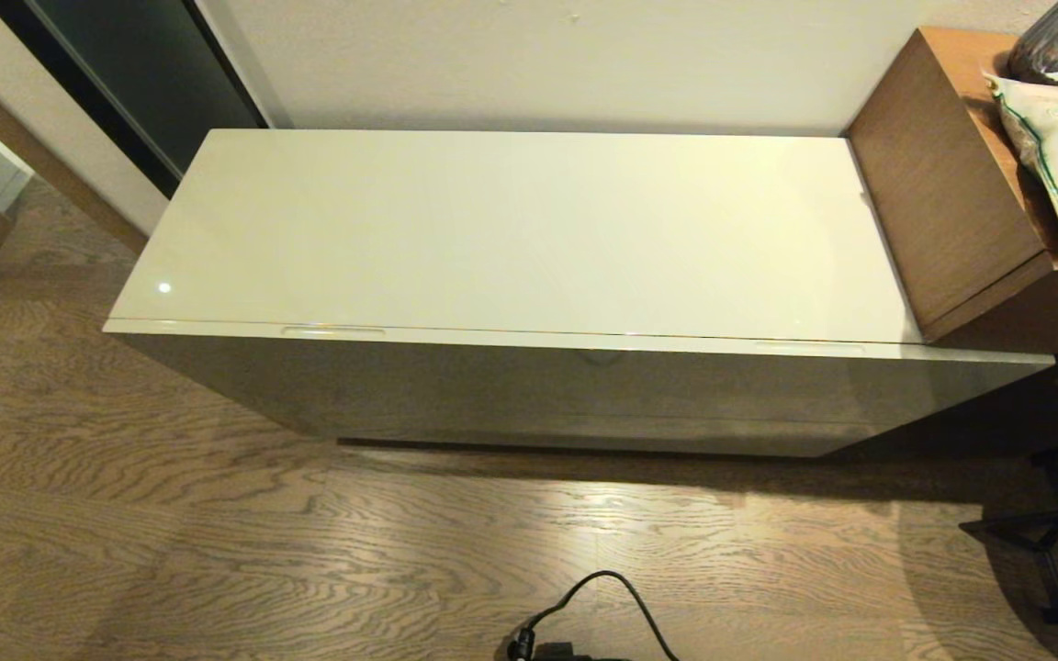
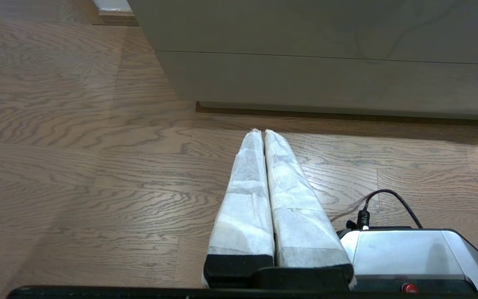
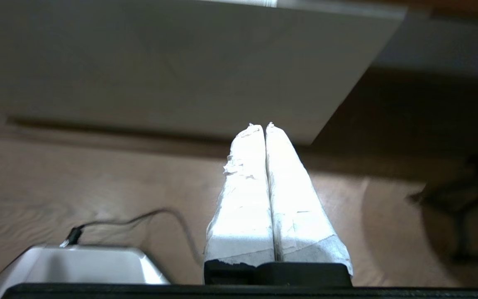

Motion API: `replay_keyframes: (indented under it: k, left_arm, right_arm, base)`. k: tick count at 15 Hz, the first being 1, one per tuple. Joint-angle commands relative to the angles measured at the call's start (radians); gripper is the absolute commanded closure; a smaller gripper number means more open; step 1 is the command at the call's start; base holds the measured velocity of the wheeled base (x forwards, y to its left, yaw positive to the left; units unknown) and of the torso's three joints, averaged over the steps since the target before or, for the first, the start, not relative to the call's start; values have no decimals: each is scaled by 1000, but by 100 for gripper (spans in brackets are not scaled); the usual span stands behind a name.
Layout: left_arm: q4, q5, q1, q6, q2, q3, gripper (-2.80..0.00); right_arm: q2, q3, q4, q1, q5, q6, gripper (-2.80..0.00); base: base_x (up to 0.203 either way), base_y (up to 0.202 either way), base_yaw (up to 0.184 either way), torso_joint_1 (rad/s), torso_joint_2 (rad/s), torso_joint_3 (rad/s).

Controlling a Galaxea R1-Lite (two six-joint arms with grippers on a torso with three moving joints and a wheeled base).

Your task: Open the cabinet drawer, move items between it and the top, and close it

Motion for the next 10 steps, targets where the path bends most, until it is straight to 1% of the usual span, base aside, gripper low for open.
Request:
replay_keyframes:
  k: [1, 2, 6, 8, 10]
  left_arm:
    - [0, 0, 0, 0, 0, 0, 0]
    - [0, 0, 0, 0, 0, 0, 0]
    - [0, 0, 0, 0, 0, 0, 0]
    - [0, 0, 0, 0, 0, 0, 0]
    - [0, 0, 0, 0, 0, 0, 0]
  right_arm:
    - [0, 0, 39, 1, -1, 18, 0]
    - [0, -2, 63, 1, -5, 36, 0]
    - [0, 1, 50, 1, -7, 45, 0]
    - [0, 1, 45, 2, -7, 73, 0]
    - [0, -1, 47, 2, -7, 68, 0]
  base:
    - [0, 0, 0, 0, 0, 0]
    - [0, 0, 0, 0, 0, 0]
    - [0, 0, 0, 0, 0, 0]
    - [0, 0, 0, 0, 0, 0]
    - [0, 0, 0, 0, 0, 0]
